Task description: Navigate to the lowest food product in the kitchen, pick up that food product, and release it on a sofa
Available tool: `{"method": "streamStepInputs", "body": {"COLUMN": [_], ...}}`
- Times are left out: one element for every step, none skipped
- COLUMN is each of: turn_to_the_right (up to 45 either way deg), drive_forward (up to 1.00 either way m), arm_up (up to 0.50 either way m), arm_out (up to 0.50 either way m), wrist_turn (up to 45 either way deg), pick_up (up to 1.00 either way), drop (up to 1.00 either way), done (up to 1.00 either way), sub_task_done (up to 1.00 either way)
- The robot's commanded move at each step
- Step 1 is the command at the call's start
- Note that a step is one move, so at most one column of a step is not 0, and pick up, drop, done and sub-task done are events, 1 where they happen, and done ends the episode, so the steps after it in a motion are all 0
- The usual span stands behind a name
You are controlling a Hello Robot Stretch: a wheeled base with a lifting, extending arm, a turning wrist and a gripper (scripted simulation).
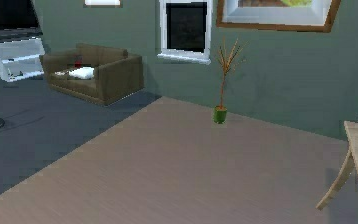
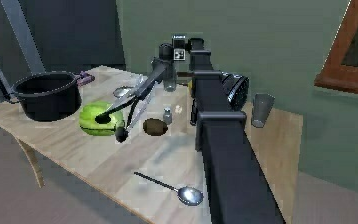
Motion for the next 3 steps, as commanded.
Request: {"method": "streamStepInputs", "body": {"turn_to_the_right": [0.0, 0.0, 0.0], "drive_forward": [0.00, 0.00, 0.00], "arm_up": [0.00, 0.00, 0.00], "arm_out": [0.00, 0.00, 0.00], "wrist_turn": [45.0, 45.0, 24.0], "pick_up": [0.00, 0.00, 0.00], "drop": [0.00, 0.00, 0.00], "done": [0.00, 0.00, 0.00], "sub_task_done": [0.00, 0.00, 0.00]}}
